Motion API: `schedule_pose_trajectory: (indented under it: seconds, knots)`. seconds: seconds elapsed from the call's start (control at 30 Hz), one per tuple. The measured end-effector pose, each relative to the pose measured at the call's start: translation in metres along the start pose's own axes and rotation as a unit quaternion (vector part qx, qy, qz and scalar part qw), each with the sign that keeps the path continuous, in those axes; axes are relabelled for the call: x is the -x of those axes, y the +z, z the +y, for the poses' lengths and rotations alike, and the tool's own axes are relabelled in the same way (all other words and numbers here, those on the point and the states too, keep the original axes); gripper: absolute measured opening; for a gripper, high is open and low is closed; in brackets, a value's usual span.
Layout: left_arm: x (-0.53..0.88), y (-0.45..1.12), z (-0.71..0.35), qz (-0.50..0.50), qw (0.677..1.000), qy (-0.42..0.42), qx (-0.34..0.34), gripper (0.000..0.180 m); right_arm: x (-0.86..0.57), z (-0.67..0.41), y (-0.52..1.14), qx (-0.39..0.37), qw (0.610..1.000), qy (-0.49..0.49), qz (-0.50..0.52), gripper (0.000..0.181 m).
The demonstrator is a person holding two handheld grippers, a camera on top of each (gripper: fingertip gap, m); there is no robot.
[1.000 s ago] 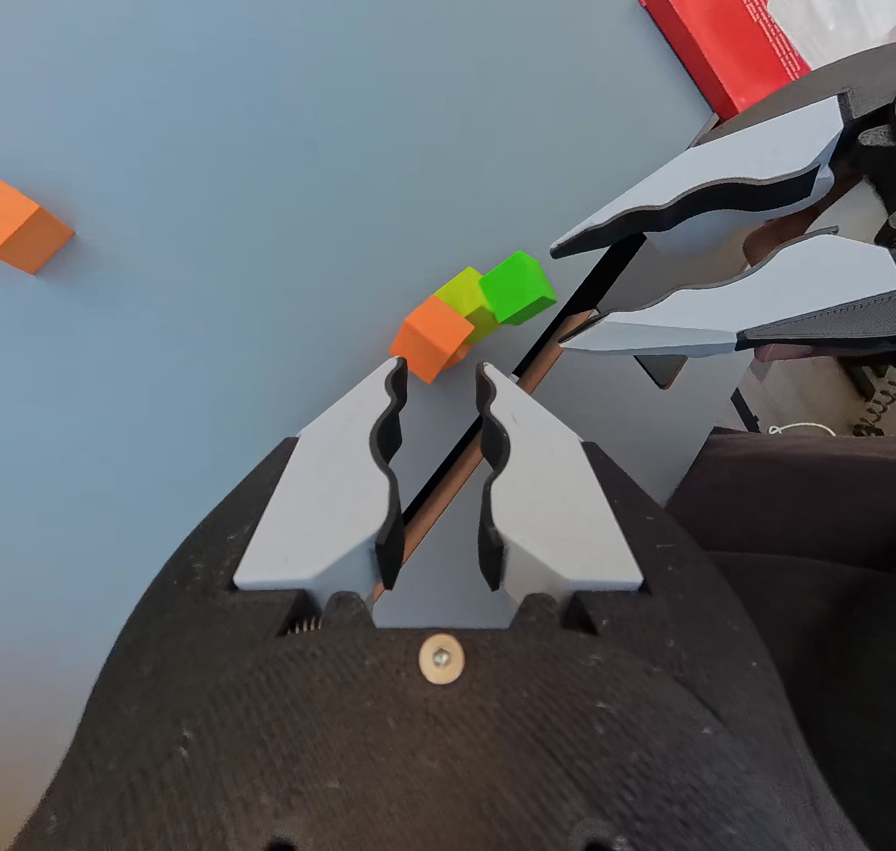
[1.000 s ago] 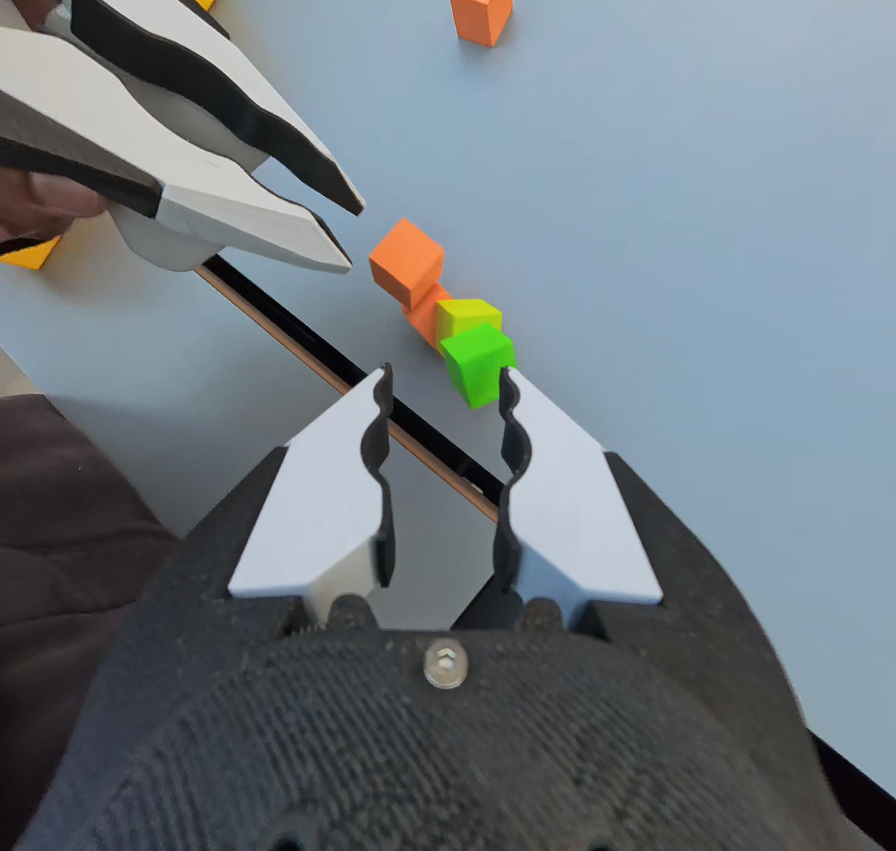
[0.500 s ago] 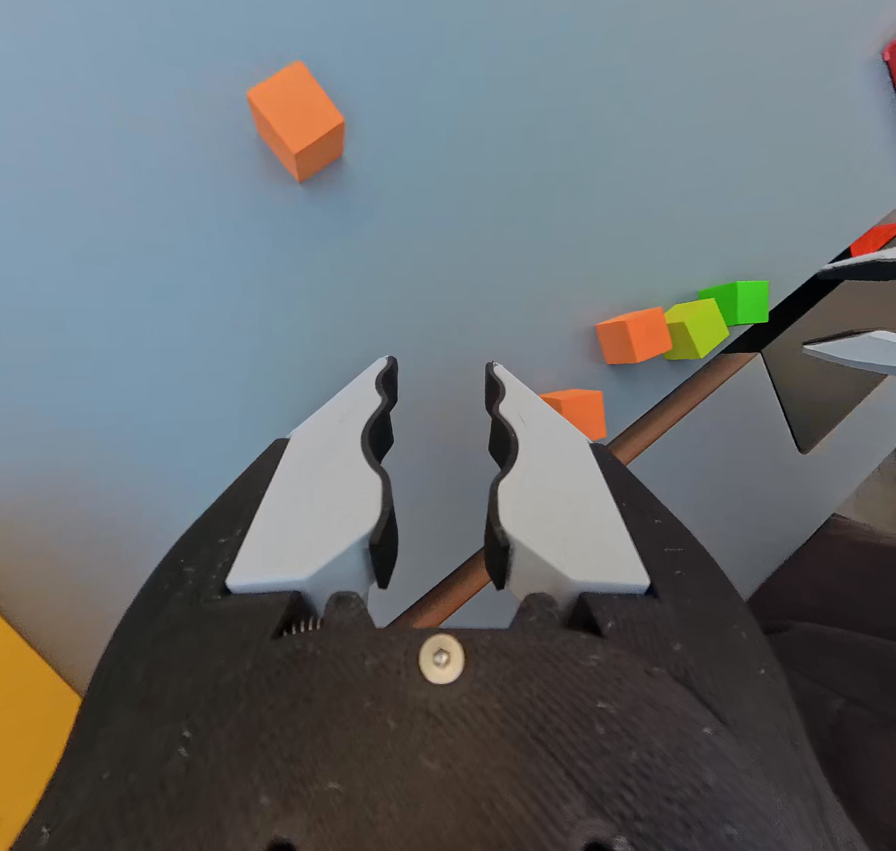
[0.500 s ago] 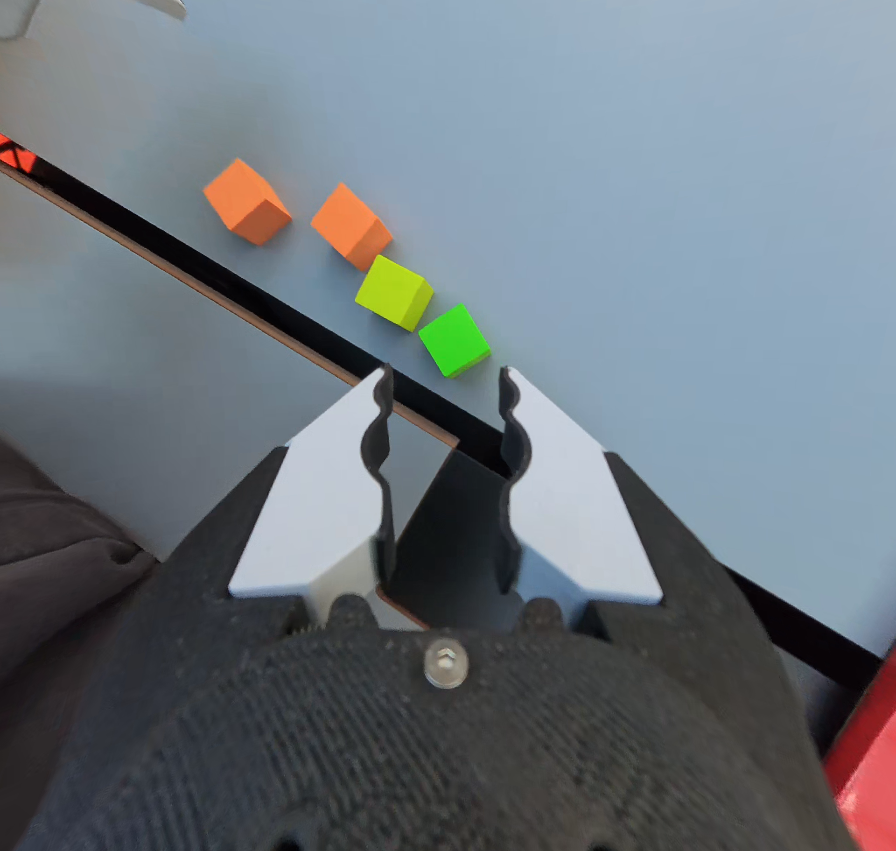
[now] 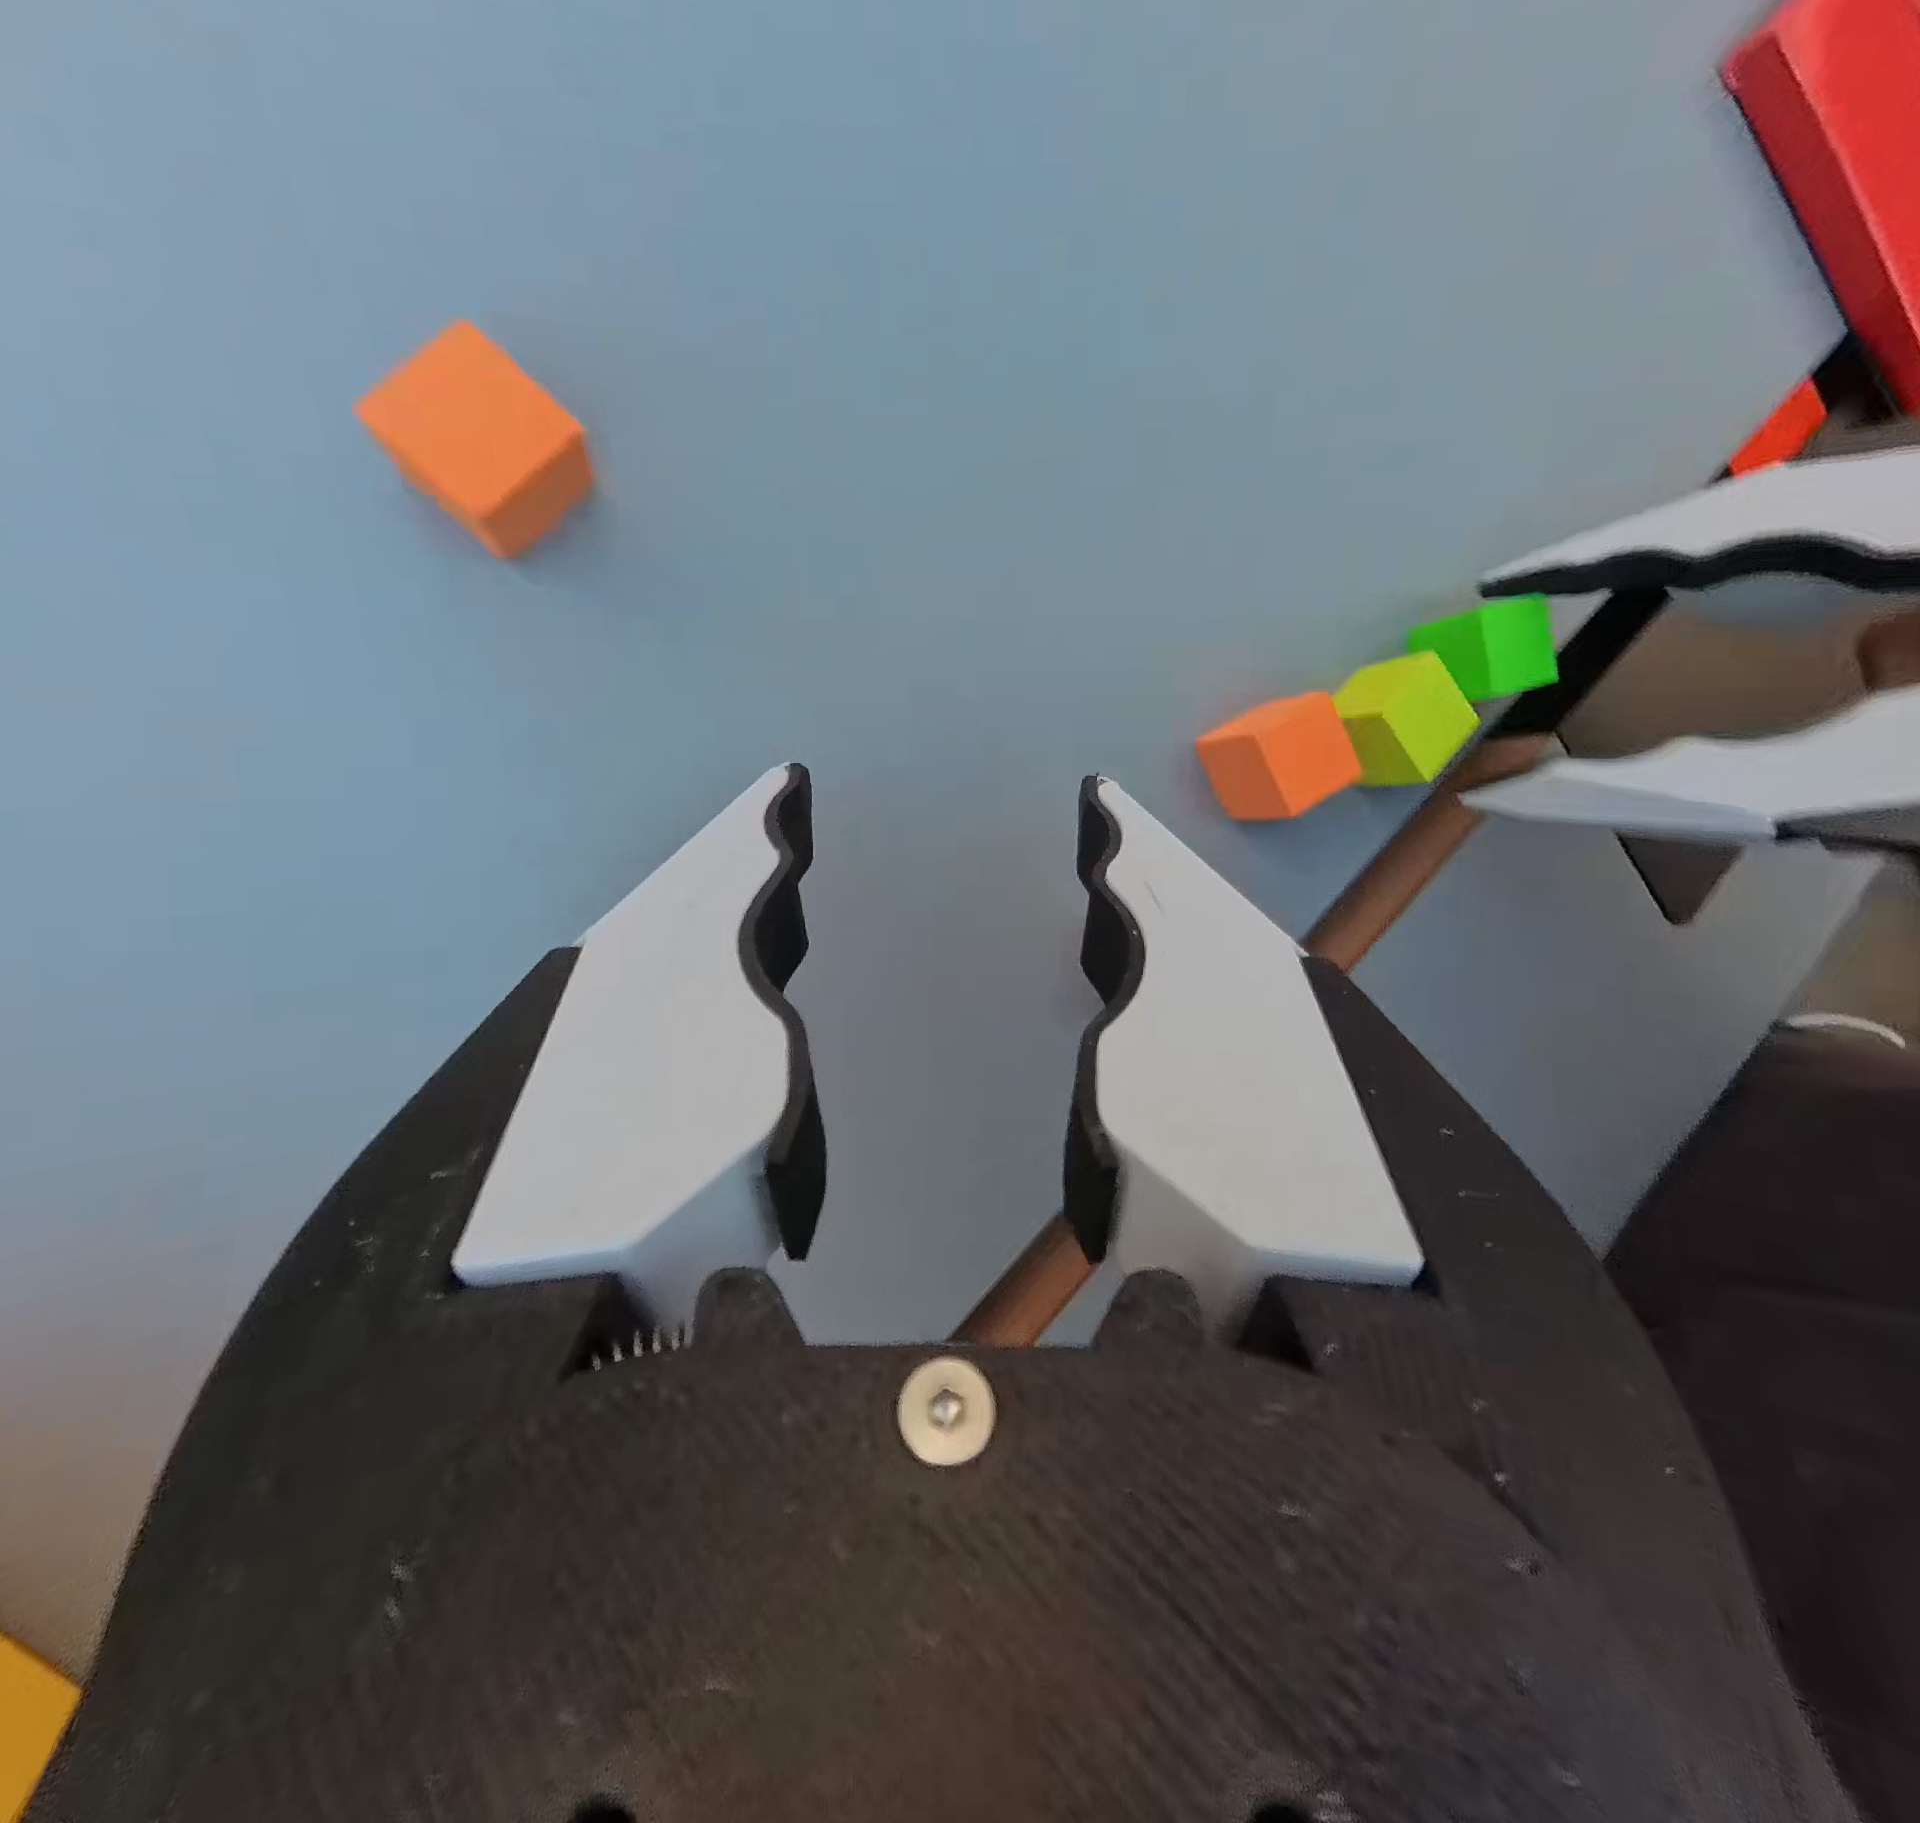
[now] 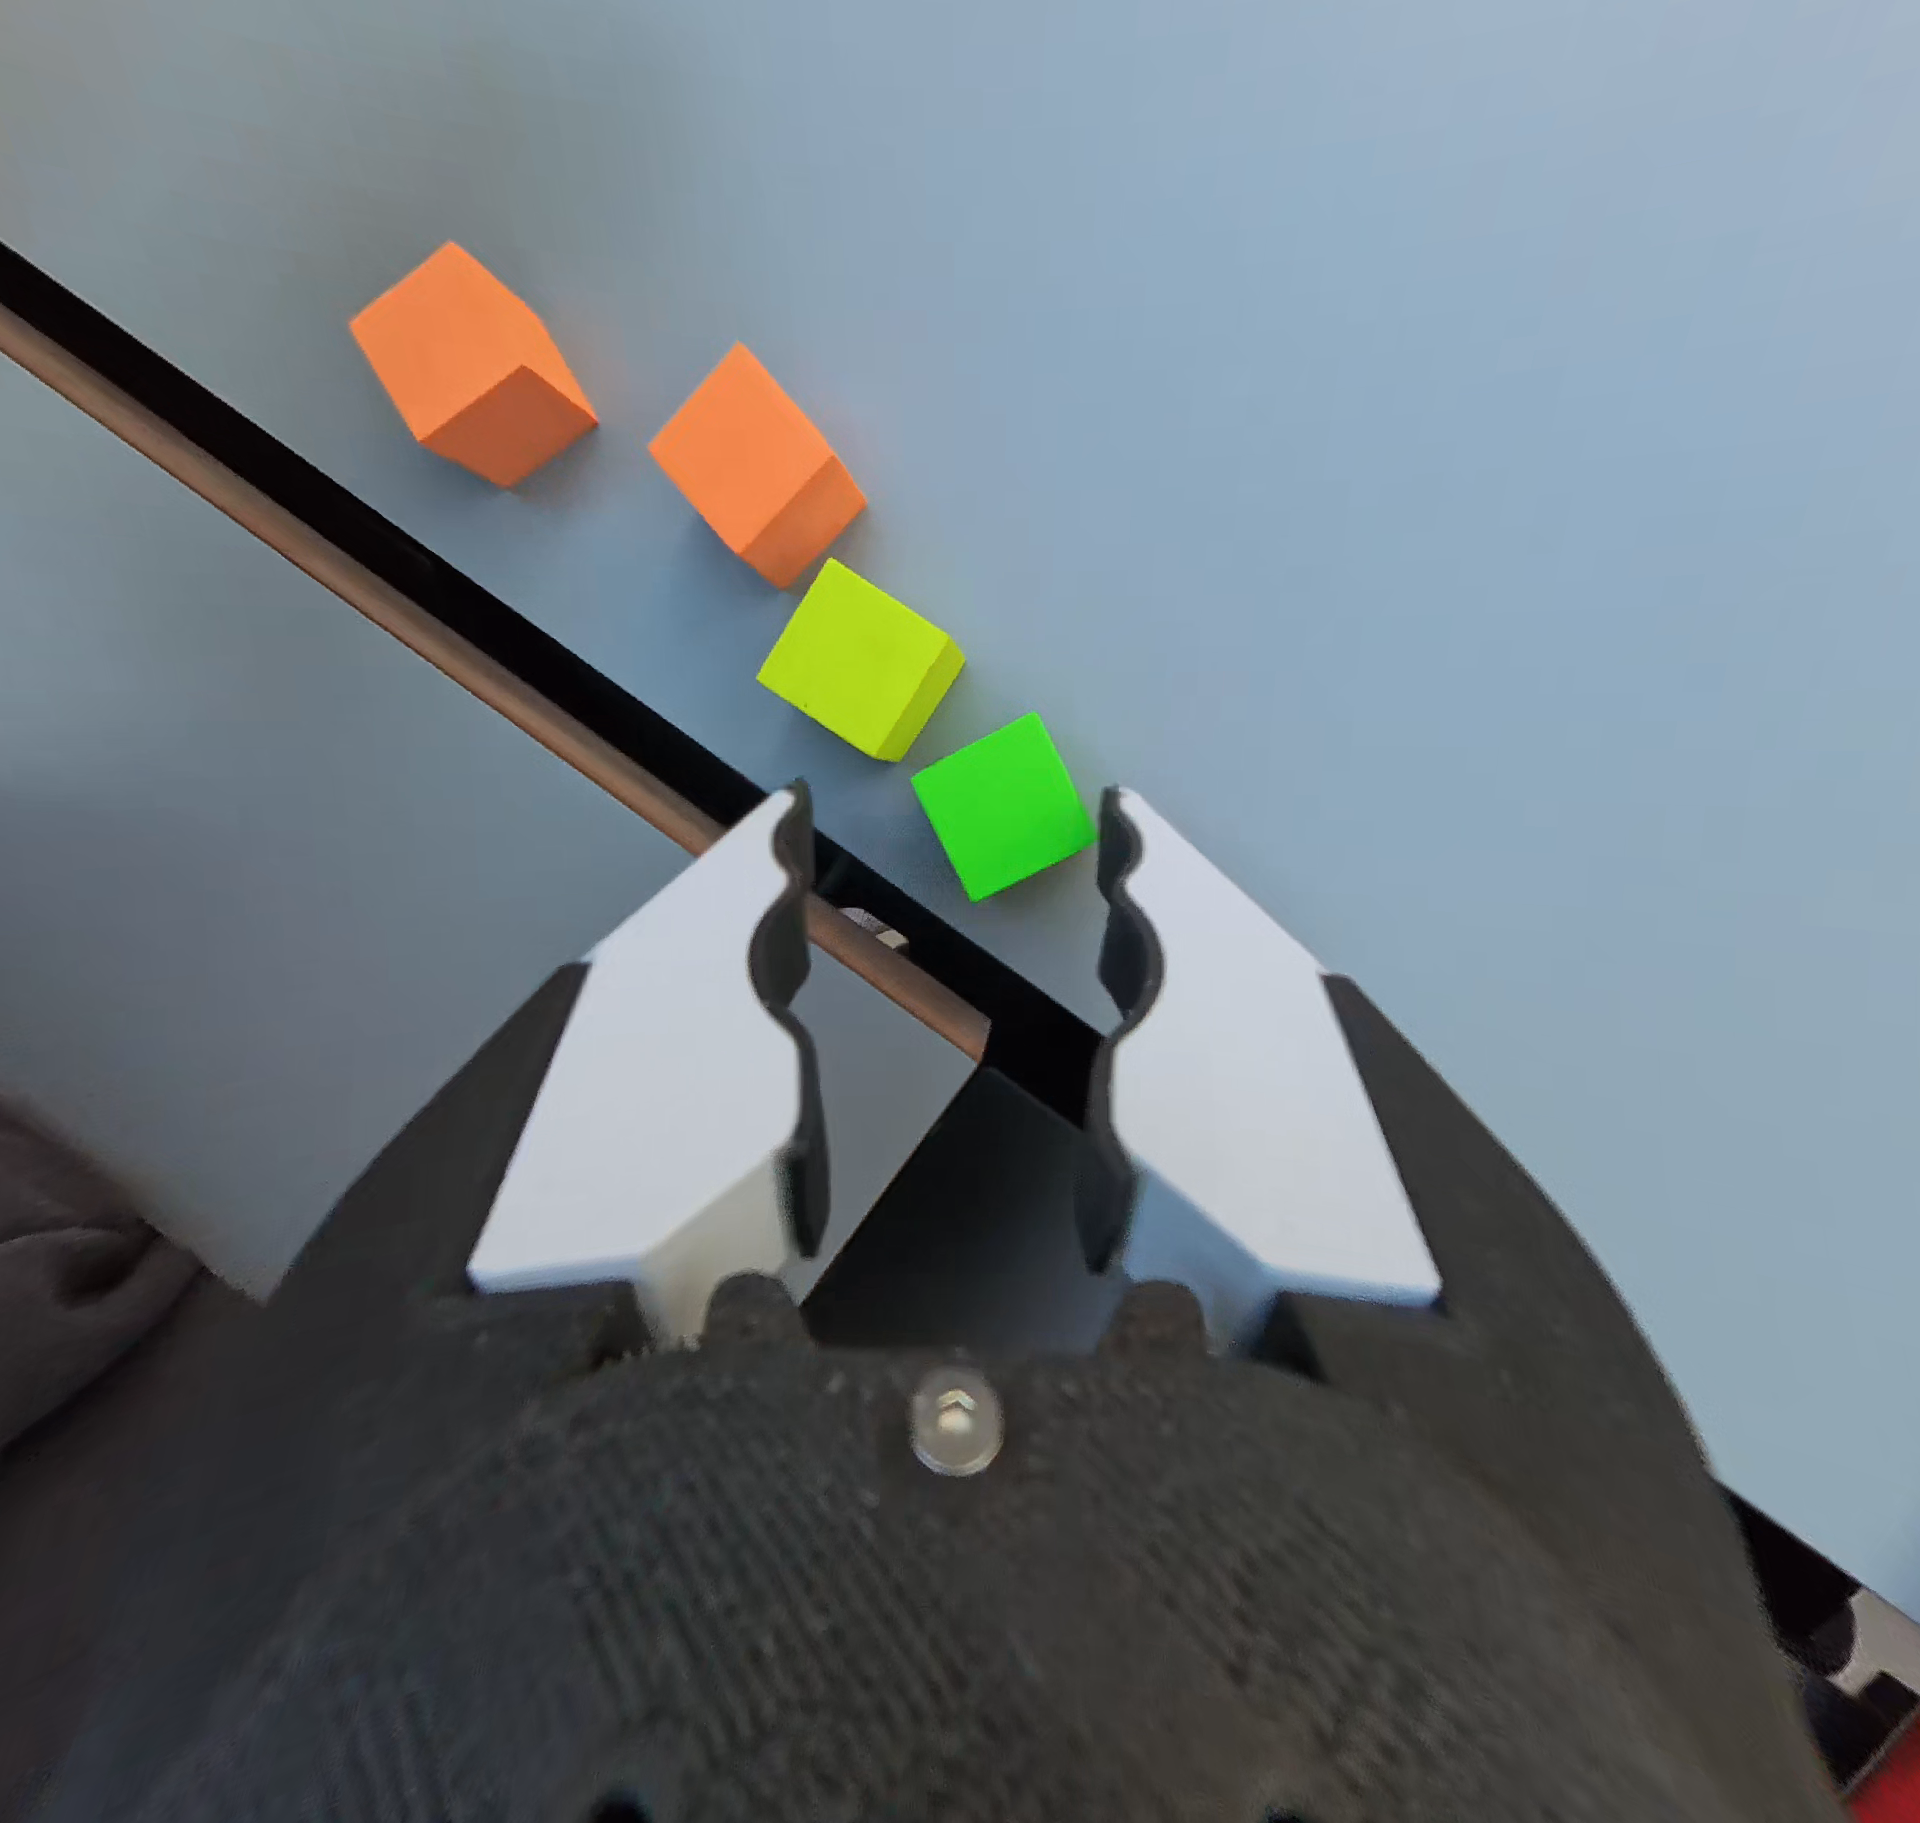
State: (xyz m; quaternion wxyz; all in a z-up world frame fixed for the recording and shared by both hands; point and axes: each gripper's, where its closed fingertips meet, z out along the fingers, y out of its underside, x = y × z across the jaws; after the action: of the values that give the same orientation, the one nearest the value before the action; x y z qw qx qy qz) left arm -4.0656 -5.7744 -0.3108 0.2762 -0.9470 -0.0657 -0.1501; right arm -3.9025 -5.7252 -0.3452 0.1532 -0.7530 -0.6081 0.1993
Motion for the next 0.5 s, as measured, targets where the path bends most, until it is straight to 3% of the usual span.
schedule_pose_trajectory:
  seconds: [0.03,0.07,0.2,0.33,0.4,0.5]
  knots:
    - [-0.012,0.001,0.009,0.015,1.0,0.018,0.014,0.05,-0.001,0.0,0.002,0.0,1.0,-0.004,0.003,0.036]
    - [-0.023,0.004,0.02,0.026,0.999,0.038,0.03,0.053,-0.003,0.0,0.003,0.004,1.0,-0.01,0.006,0.03]
    - [-0.041,0.01,0.062,0.012,0.992,0.108,0.071,0.056,-0.004,-0.016,-0.01,-0.028,0.999,-0.015,0.007,0.029]
    - [-0.058,0.025,0.073,0.015,0.99,0.121,0.068,0.057,0.0,-0.033,-0.022,-0.061,0.998,-0.025,0.007,0.029]
    - [-0.053,0.031,0.067,-0.014,0.99,0.128,0.052,0.034,0.004,-0.037,-0.023,-0.062,0.997,-0.034,0.006,0.029]
    - [-0.056,0.025,0.05,-0.009,0.992,0.125,0.028,0.033,0.014,-0.047,-0.027,-0.072,0.996,-0.05,0.0,0.029]
